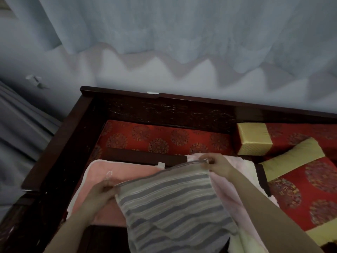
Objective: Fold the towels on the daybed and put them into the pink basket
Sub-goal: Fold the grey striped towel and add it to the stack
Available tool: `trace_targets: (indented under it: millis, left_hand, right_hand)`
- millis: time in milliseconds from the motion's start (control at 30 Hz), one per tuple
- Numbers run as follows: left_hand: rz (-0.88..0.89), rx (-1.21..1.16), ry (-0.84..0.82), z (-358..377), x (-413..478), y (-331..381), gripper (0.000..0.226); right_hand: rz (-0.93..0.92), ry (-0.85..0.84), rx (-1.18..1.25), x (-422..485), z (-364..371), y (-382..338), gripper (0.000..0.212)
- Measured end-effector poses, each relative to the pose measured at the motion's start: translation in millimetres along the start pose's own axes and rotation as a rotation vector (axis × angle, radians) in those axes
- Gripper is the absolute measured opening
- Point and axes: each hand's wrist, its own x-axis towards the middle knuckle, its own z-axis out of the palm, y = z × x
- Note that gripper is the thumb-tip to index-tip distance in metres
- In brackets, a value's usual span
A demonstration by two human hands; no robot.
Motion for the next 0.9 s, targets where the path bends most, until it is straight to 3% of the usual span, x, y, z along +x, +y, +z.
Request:
trace_targets:
  millis: [67, 133, 333, 500, 733, 833, 900]
  left_hand:
    - [0.074, 0.263, 0.099, 0.2, 12.5, -4.8, 0.014]
    - [0.090, 0.361, 0.064, 0.0, 18.3, -7.6, 0.013]
    - [-0.073, 0.297, -0.174, 1.9, 21.8, 6.0, 0.016]
    - [-0.176, 0.312, -0.365, 0.1, 16.4, 21.3, 0.032]
    - [0.159, 0.211, -0.256, 0.6, -20.0, 58.5, 0.029]
    - [0.368, 0.339, -0.217, -5.5, -46.2, 82.5, 0.015]
    - [0.525, 0.514, -0.243, -5.8, -68.3, 105.5, 0.021]
  right_hand:
    - [0.058, 0.000, -0.147, 12.3, 13.2, 3.0, 0.029]
    - [0.113, 0.004, -0.229, 23.2, 23.2, 11.8, 0.034]
    - [0.225, 0.019, -0.235, 30.5, 38.0, 21.7, 0.033]
    - [0.150, -0.089, -0.310, 29.5, 39.8, 24.2, 0.035]
    - [-0.024, -0.152, -0.449, -4.3, -30.9, -13.7, 0.017]
    - [-0.092, -0.092, -0.462, -47.3, -91.7, -47.8, 0.010]
    - [-0.182, -0.047, -0.487, -82.7, -123.7, -70.8, 0.005]
